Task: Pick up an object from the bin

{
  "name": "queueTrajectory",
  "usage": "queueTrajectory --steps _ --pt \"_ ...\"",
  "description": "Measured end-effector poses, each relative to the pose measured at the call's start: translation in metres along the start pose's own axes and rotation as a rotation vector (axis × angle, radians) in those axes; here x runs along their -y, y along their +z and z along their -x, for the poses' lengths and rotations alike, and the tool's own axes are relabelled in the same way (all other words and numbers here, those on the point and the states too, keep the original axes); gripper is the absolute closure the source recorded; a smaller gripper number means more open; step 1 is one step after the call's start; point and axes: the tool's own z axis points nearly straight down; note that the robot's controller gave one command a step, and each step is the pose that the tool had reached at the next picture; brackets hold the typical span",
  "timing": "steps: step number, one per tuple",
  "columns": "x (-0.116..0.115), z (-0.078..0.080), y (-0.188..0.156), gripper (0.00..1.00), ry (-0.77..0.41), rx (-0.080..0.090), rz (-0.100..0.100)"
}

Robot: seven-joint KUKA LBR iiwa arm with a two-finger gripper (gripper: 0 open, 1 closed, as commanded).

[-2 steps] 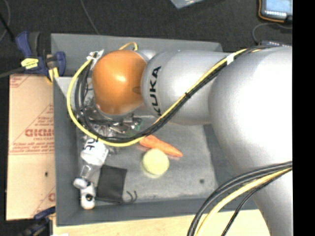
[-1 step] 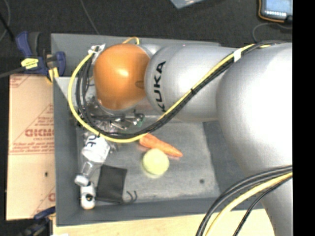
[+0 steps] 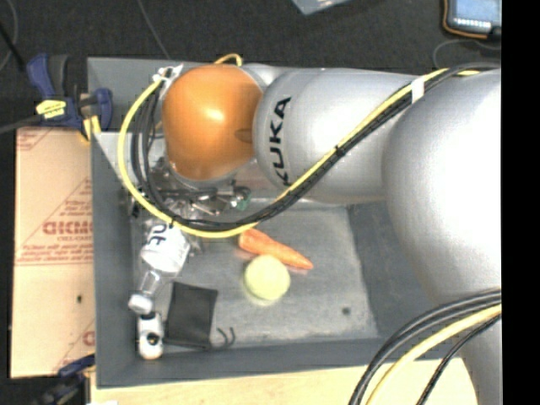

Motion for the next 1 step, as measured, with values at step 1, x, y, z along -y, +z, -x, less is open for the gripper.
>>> queueTrajectory --steps 1 --pt "0.0007 0.0005 -0.0158 1.00 0.002 0.003 -0.002"
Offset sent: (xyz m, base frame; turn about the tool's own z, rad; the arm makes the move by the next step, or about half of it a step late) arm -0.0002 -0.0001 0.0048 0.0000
